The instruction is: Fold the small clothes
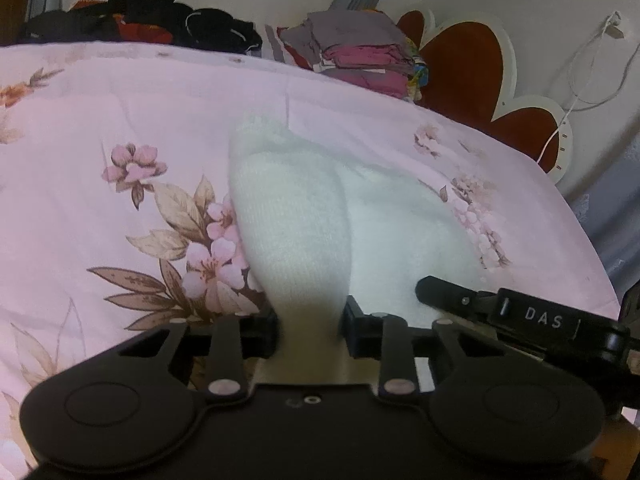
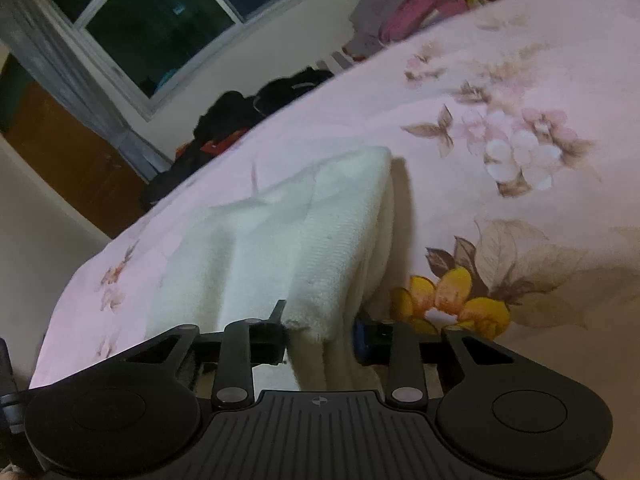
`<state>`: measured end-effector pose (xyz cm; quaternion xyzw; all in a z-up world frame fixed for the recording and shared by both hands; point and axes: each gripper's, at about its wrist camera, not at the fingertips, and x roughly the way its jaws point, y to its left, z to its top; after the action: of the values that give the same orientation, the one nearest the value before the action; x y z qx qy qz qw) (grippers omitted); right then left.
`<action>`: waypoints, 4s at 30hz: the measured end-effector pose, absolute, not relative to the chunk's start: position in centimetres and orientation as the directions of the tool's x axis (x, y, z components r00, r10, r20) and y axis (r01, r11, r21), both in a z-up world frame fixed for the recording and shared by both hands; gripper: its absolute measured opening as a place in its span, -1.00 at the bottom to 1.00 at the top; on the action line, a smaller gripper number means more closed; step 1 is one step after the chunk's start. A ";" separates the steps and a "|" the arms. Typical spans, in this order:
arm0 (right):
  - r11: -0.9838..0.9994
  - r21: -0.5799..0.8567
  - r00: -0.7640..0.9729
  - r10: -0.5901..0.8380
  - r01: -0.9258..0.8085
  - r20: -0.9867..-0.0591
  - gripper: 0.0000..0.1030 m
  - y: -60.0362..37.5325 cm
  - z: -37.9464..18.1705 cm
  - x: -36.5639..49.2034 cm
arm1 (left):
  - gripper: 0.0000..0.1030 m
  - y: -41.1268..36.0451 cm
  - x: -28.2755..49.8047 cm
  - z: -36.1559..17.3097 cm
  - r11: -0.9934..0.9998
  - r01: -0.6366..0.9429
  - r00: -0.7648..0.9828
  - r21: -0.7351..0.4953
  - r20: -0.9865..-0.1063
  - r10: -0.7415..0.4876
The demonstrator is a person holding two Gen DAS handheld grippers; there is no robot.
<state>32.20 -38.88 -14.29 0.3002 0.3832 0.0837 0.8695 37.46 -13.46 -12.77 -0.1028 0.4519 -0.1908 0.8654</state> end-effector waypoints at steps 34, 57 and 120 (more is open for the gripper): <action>0.741 0.635 0.686 0.579 -0.218 -0.440 -0.42 -3.6 -6.8 34.9 | -0.51 19.9 35.0 -5.1 0.947 0.145 0.715 -0.287 -0.631 -0.301; 0.881 0.453 0.697 0.409 -0.134 -0.589 -0.32 1.4 -9.4 35.9 | -0.19 26.9 34.3 -8.7 0.964 0.107 0.719 -0.243 -0.651 -0.244; 0.941 0.296 0.659 0.330 -0.167 -0.676 -0.83 3.0 -8.6 25.7 | -0.38 25.5 26.1 -8.2 0.968 0.196 0.683 -0.158 -0.687 -0.251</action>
<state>25.69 3.01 -8.58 0.1042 0.3897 0.1374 0.9047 26.10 25.47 -8.17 -0.0360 0.3793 -0.1218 0.9165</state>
